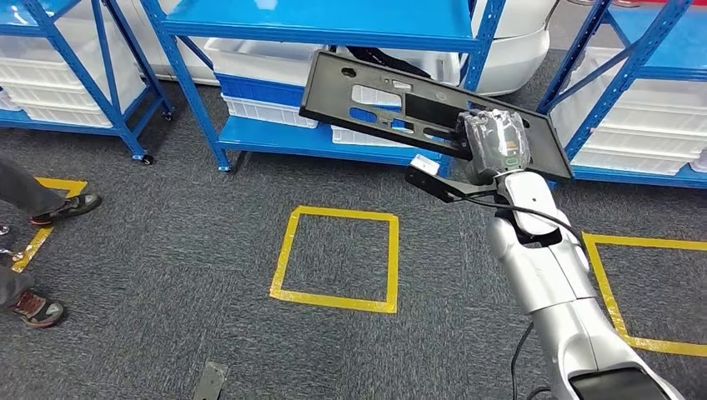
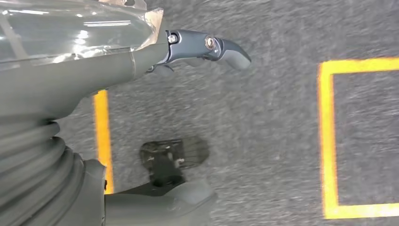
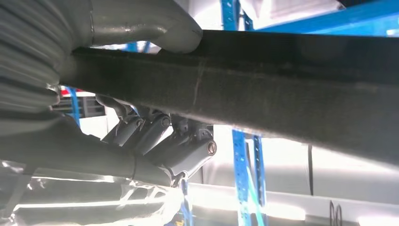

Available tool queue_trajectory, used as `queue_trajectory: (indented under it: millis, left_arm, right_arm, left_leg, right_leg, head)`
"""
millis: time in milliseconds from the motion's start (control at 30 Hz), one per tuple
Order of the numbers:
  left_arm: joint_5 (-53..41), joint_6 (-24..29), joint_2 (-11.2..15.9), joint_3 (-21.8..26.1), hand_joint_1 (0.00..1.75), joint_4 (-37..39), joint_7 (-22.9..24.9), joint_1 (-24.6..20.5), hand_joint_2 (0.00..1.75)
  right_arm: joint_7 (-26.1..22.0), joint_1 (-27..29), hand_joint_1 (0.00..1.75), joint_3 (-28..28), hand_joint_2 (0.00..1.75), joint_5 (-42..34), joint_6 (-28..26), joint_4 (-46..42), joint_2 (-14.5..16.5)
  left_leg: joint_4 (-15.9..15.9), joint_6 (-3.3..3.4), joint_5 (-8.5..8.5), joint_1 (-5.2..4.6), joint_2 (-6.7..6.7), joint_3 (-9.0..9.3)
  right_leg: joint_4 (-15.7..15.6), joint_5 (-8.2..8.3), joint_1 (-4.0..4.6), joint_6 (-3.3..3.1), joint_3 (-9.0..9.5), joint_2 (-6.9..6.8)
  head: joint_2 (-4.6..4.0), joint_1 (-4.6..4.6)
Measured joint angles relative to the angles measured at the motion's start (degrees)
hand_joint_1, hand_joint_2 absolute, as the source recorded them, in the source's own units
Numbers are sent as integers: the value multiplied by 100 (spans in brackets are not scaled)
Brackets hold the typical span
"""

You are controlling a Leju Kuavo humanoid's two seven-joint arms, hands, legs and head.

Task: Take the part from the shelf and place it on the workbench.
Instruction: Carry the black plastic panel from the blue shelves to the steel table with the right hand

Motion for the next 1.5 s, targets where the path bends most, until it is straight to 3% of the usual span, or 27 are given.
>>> queue_trajectory:
  millis: [67, 100, 167, 233, 333, 367, 433, 467, 533, 600, 633, 700, 767, 800, 867, 933, 967, 1000, 1100, 1133, 1200, 1233, 1267, 1333, 1367, 1433, 1500]
  left_arm:
    - [1, -2, 4, -1, 0, 1, 1, 8, 175]
    - [1, -3, 4, -1, 0, 1, 0, 5, 175]
    - [1, -12, 4, -1, 0, 1, -2, -2, 175]
    - [1, -21, 4, -1, 0, 1, -2, -7, 175]
    - [-2, -29, 5, -1, 0, -2, 5, -30, 175]
    - [-4, -33, 5, -1, 0, -3, 9, -34, 175]
    - [-11, -39, -4, -2, 0, -3, 13, -34, 175]
    - [-19, -42, -9, -2, 0, -3, 14, -40, 175]
    - [-48, -48, -17, -5, 0, -3, 19, -60, 175]
    - [-92, -52, -26, -15, 0, -5, 48, -80, 175]
    - [-113, -54, -33, -22, 0, -5, 69, -91, 175]
    - [-144, -49, -43, -35, 0, -7, 104, -126, 175]
    - [-166, -43, -43, -56, 0, -21, 131, -180, 175]
    - [-174, -39, -40, -67, 0, -36, 141, -214, 175]
    - [-177, -22, -28, -77, 0, -62, 152, -289, 175]
    - [-167, -1, -9, -79, 0, -72, 152, -343, 175]
    - [-157, 6, 3, -79, 0, -73, 154, -353, 175]
    - [-148, 7, 10, -79, 0, -73, 156, -354, 175]
    - [-134, 2, 19, -80, 0, -73, 159, -356, 175]
    - [-134, 0, 19, -80, 0, -73, 157, -358, 175]
    - [-134, -13, 15, -81, 0, -74, 156, -360, 175]
    - [-134, -26, 14, -81, 0, -75, 156, -362, 175]
    - [-134, -39, 13, -81, 0, -79, 156, -367, 175]
    - [-129, -56, 15, -81, 0, -87, 154, -386, 175]
    - [-127, -61, 13, -81, 0, -91, 149, -393, 175]
    - [-124, -75, -2, -81, 0, -91, 137, -381, 175]
    - [-126, -85, -21, -79, 0, -91, 144, -359, 175]
  right_arm:
    - [-1, -5, 173, -1, 175, 1, 2, 14, 3]
    - [-2, -10, 173, -2, 175, 1, 2, 20, 3]
    - [-12, -13, 173, -4, 175, 1, 3, 48, -3]
    - [-28, -16, 173, -11, 175, 2, 3, 77, -18]
    - [-46, -43, 173, -38, 175, 4, -5, 94, -44]
    - [-50, -68, 173, -48, 175, 4, -9, 101, -54]
    - [-59, -114, 173, -58, 175, 2, -19, 124, -85]
    - [-61, -131, 173, -62, 175, 1, -26, 138, -108]
    - [-61, -138, 173, -74, 175, 0, -42, 153, -159]
    - [-60, -132, 173, -94, 175, -1, -50, 156, -209]
    - [-59, -126, 173, -103, 175, -2, -50, 156, -236]
    - [-59, -112, 173, -110, 175, -7, -49, 154, -271]
    - [-63, -106, 173, -111, 175, -7, -50, 133, -280]
    - [-69, -103, 173, -108, 175, -3, -53, 109, -273]
    - [-76, -86, 173, -98, 175, 27, -75, 50, -242]
    - [-50, -52, 173, -85, 175, 91, -94, 20, -173]
    - [-26, -35, 173, -75, 175, 127, -86, 16, -124]
    - [-1, -17, 173, -66, 175, 157, -72, 11, -78]
    - [37, 11, 173, -48, 175, 201, -31, -14, 27]
    - [40, 26, 173, -46, 175, 206, -22, -19, 48]
    - [43, 71, 173, -42, 175, 216, -7, -19, 68]
    - [43, 93, 173, -37, 175, 224, -4, -19, 71]
    - [39, 107, 173, -29, 175, 232, -2, -20, 74]
    - [22, 117, 173, -14, 175, 245, -2, -27, 82]
    - [15, 118, 173, -5, 175, 250, -3, -29, 91]
    - [18, 126, 173, 13, 175, 263, -4, -22, 112]
    - [36, 132, 173, 33, 175, 278, -1, 5, 120]
  left_leg:
    - [604, -25, -678, 6, 1, -118]
    - [978, -34, -896, 5, -1, -151]
    - [1465, -27, -898, 4, -2, -81]
    - [1239, 10, -665, 2, -5, 319]
    - [320, 70, -843, -36, -29, 1015]
    - [164, 97, -905, -65, -37, 1090]
    - [35, 175, -801, -85, -21, 1068]
    - [-14, 225, -713, -84, -9, 1021]
    - [-88, 300, -521, -61, 14, 881]
    - [-100, 320, -343, -66, 14, 682]
    - [-98, 312, -258, -66, 18, 577]
    - [-93, 287, -81, -64, 33, 359]
    - [-88, 237, 91, -64, 44, 168]
    - [-86, 203, 172, -68, 45, 97]
    - [-146, 127, 348, -78, 47, 48]
    - [-263, 69, 525, -74, 47, 46]
    - [-270, 40, 486, -62, 45, 17]
    - [-174, 11, 302, -51, 41, -39]
    - [836, -67, -688, -31, 13, -287]
    - [1227, -81, -850, -29, 6, -326]
    - [1581, -82, -767, -27, 4, -172]
    - [1462, -66, -646, -27, 3, 57]
    - [1170, -37, -583, -30, -5, 377]
    - [325, 27, -748, -52, -18, 1066]
    - [24, 61, -857, -73, -23, 1271]
    - [-216, 123, -870, -103, -14, 1348]
    - [-287, 199, -687, -92, 16, 1237]
  right_leg:
    - [11, 163, 14, -77, -162, -6]
    - [21, 238, 28, -89, -252, -7]
    - [61, 361, 52, -91, -440, -10]
    - [129, 457, 63, -63, -626, -9]
    - [184, 579, 78, 24, -781, -12]
    - [173, 632, 78, 66, -798, -15]
    - [145, 729, 84, 149, -836, -10]
    - [178, 683, 89, 164, -885, -4]
    - [516, 296, 87, 126, -1042, 4]
    - [1204, -203, 66, 102, -1182, 6]
    - [1521, -310, 57, 136, -1195, 5]
    - [1722, -159, 36, 271, -1011, 5]
    - [1216, 8, 13, 345, -491, 4]
    - [751, -76, 27, 319, -147, 5]
    - [75, -310, 78, 200, 241, 10]
    - [-40, -257, 99, 102, 191, 9]
    - [-42, -176, 73, 52, 143, 4]
    - [-42, -82, 49, -10, 80, -3]
    - [-35, 202, 32, -150, -192, -16]
    - [-31, 282, 43, -157, -291, -17]
    - [-26, 434, 62, -150, -487, -18]
    - [-25, 507, 70, -139, -580, -17]
    - [-19, 576, 74, -127, -657, -16]
    - [-9, 693, 99, -72, -763, -16]
    - [-12, 749, 101, -35, -787, -21]
    - [-51, 872, 108, 56, -822, -24]
    - [27, 771, 109, 88, -923, -11]
  head:
    - [0, -12]
    - [0, -16]
    - [0, -18]
    - [0, -20]
    - [0, -14]
    - [0, -17]
    - [0, -19]
    - [0, -20]
    - [0, 9]
    - [0, 38]
    - [0, 39]
    - [0, 40]
    - [0, 41]
    - [0, 44]
    - [0, 36]
    - [0, 22]
    - [0, 19]
    - [0, 12]
    - [0, -5]
    - [0, -6]
    - [0, -6]
    - [0, -6]
    - [0, -8]
    - [0, -2]
    - [0, 3]
    - [0, 8]
    - [0, 17]
